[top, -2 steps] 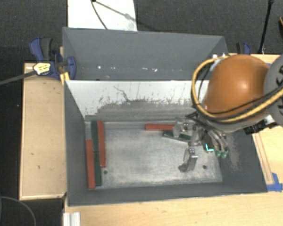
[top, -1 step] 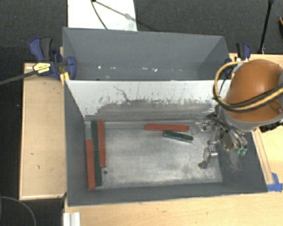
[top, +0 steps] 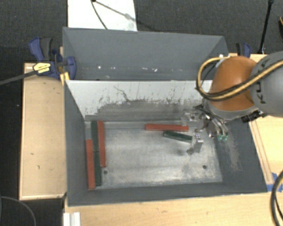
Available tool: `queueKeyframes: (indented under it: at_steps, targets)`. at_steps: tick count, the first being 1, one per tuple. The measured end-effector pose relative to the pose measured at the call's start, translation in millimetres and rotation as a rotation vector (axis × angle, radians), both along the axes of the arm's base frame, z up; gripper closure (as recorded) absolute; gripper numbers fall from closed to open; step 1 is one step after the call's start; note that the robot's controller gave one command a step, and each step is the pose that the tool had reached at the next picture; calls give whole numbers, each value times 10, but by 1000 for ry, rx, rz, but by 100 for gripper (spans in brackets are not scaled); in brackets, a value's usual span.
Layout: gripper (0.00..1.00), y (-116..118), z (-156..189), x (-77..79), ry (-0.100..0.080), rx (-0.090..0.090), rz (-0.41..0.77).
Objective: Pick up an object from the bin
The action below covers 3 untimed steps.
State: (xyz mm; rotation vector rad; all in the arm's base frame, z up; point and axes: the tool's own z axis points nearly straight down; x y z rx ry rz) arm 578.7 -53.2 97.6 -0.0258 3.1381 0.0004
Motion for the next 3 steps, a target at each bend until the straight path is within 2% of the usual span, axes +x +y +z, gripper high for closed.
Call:
queueKeyframes:
  at_steps: [1,2,3]
  targets:
    - [0,-59,-284,86,2,1,-2]
    - [100,-58,-240,105,-5,1,-4]
    - [100,-366,1316,-59,-8,-1,-75]
